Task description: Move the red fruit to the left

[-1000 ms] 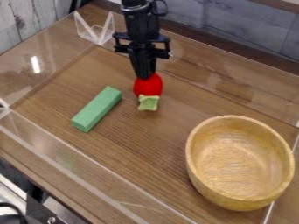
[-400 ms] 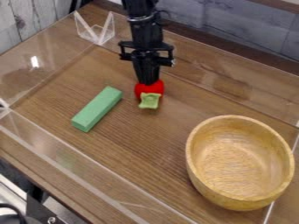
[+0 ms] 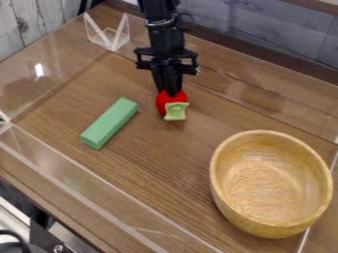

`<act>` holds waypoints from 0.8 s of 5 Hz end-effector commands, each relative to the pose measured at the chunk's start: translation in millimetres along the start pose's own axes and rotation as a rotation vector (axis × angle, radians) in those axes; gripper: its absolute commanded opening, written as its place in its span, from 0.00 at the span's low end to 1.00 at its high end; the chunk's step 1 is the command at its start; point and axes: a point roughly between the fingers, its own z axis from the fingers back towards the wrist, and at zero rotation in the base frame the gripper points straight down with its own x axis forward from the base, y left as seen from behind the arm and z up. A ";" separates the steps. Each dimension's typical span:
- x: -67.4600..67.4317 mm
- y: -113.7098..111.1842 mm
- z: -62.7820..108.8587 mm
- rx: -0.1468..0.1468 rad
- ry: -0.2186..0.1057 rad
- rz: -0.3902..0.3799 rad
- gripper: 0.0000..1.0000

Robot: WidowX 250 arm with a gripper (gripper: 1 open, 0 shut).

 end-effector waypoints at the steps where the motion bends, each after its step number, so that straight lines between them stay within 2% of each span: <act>1: -3.3 -2.9 31.3 -0.014 -0.056 -0.027 0.00; 2: -10.3 2.7 53.5 -0.037 -0.085 -0.034 0.00; 3: -8.7 18.1 72.0 -0.054 -0.117 0.018 0.00; 4: -6.5 30.3 79.7 -0.064 -0.133 0.069 0.00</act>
